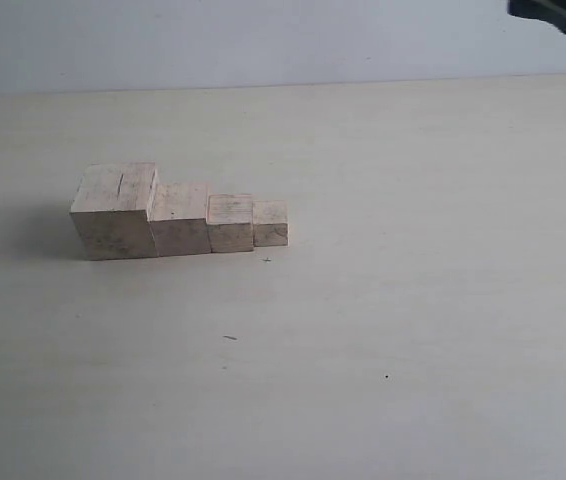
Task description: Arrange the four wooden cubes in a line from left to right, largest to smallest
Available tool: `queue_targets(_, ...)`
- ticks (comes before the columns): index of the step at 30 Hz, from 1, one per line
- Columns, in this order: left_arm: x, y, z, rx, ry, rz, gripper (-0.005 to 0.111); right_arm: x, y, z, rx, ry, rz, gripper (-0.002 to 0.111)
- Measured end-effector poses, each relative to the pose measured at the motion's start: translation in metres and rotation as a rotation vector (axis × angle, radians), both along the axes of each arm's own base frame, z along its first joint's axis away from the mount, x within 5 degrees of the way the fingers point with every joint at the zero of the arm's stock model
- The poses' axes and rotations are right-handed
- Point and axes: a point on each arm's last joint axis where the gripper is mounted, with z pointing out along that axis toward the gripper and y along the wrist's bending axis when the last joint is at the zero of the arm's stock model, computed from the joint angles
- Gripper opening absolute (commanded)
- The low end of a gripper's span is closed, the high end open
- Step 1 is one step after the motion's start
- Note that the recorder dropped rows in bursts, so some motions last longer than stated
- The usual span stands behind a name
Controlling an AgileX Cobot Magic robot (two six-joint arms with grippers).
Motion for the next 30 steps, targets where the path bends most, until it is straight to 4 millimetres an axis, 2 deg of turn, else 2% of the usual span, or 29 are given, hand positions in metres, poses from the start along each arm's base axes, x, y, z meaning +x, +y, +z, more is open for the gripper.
queue_targets(7,0.0,0.0,0.0,0.0,0.0,0.0,0.0,-0.043,-0.062,-0.01,0.012,-0.088,-0.213,0.0)
queue_targets(12,0.0,0.0,0.0,0.0,0.0,0.0,0.0,-0.082,-0.091,-0.026,-0.051,-0.182,-0.334,0.0)
queue_targets(16,0.0,0.0,0.0,0.0,0.0,0.0,0.0,-0.111,-0.102,-0.041,-0.083,-0.264,-0.401,0.0)
queue_targets(20,0.0,0.0,0.0,0.0,0.0,0.0,0.0,-0.131,-0.107,-0.061,-0.077,-0.311,-0.451,0.0)
queue_targets(21,0.0,0.0,0.0,0.0,0.0,0.0,0.0,-0.139,-0.108,-0.072,-0.069,-0.323,-0.464,0.0)
queue_targets(25,0.0,0.0,0.0,0.0,0.0,0.0,0.0,-0.151,-0.108,-0.099,-0.042,-0.35,-0.474,0.0)
queue_targets(30,0.0,0.0,0.0,0.0,0.0,0.0,0.0,-0.155,-0.108,-0.119,-0.032,-0.35,-0.476,0.0)
